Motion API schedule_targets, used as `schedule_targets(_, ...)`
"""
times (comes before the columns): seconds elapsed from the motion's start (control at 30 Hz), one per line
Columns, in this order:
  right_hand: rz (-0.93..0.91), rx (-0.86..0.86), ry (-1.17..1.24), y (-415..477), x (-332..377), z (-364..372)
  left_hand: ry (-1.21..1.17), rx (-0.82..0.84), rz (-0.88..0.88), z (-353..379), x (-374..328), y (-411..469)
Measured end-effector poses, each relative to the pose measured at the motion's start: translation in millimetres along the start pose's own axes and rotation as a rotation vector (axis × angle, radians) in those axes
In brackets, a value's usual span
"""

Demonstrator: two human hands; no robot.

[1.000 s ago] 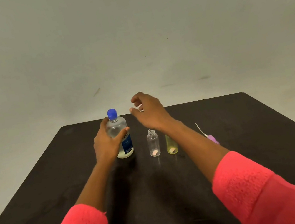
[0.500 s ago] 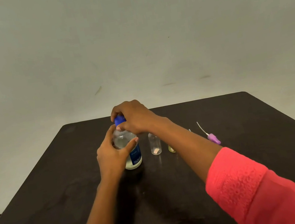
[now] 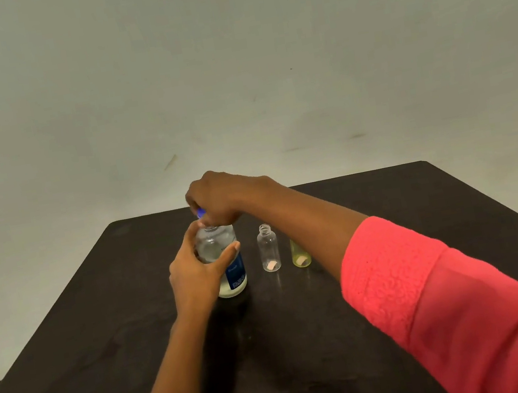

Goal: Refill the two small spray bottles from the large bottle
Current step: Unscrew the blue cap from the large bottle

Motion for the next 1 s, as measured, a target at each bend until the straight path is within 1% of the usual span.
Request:
schedule_targets(0.07,-0.053,0.070,0.086,-4.1,5.4,0.1,-0.008,0.003,-0.005,0.3,0.6,-0.4)
schedule_targets(0.13,-0.030,0.094,0.093,-5.6,4.0,2.5,-0.001,0.007,-0.003,0.9,1.0,0.0)
schedule_targets(0.23,0.064,0.020,-0.025,1.8,-5.2,7.3,0.005,0.013,0.002,2.0,-0.4,-0.1)
schedule_targets(0.3,0.029,-0.011,-0.006,4.5,-3.9,7.2,0.001,0.011,0.008,1.3,-1.4,-0.9)
schedule_targets(0.4,-0.094,-0.053,0.178,-6.6,-3.2,-11.0,-0.014,0.019,0.012,0.8,-0.1,-1.6)
schedule_targets(0.47,-0.155,-0.138,0.352,-23.4,-11.1,-31.2,-0.010,0.028,0.018,1.9,0.1,-1.2)
schedule_targets(0.53,-0.146,-0.256,0.554,-41.7,-37.1,-45.3,-0.003,0.025,0.022,1.6,-0.2,-1.3)
schedule_targets(0.6,-0.059,-0.406,0.709,-62.7,-81.5,-49.1,-0.004,0.021,0.025,1.3,0.3,-1.6)
schedule_targets(0.63,0.016,-0.482,0.746,-75.3,-107.7,-45.8,-0.003,0.017,0.029,1.1,0.0,-1.9)
schedule_targets(0.73,0.356,-0.633,0.717,-116.7,-189.0,-8.8,-0.001,0.004,0.038,0.1,-0.4,-2.2)
schedule_targets(0.77,0.472,-0.647,0.715,-131.0,-213.1,11.8,-0.001,0.003,0.041,0.2,-0.4,-2.0)
schedule_targets(0.83,0.642,-0.638,0.767,-156.8,-251.1,58.5,0.002,0.002,0.045,0.4,-0.1,-2.2)
schedule_targets(0.93,0.842,-0.636,0.804,-190.9,-289.7,119.6,0.004,-0.006,0.050,0.7,-0.1,-3.3)
schedule_targets(1.0,0.945,-0.634,0.829,-206.6,-303.5,149.6,0.008,-0.009,0.053,0.9,-0.4,-3.6)
Point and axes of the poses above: each hand's wrist, its own y-axis towards the middle knuckle, its own z-axis out of the palm, x = y × z, the point moved 10 cm from there along y, towards the middle knuckle, and after that the axes turned 10 degrees about x, right-handed, at the moved point
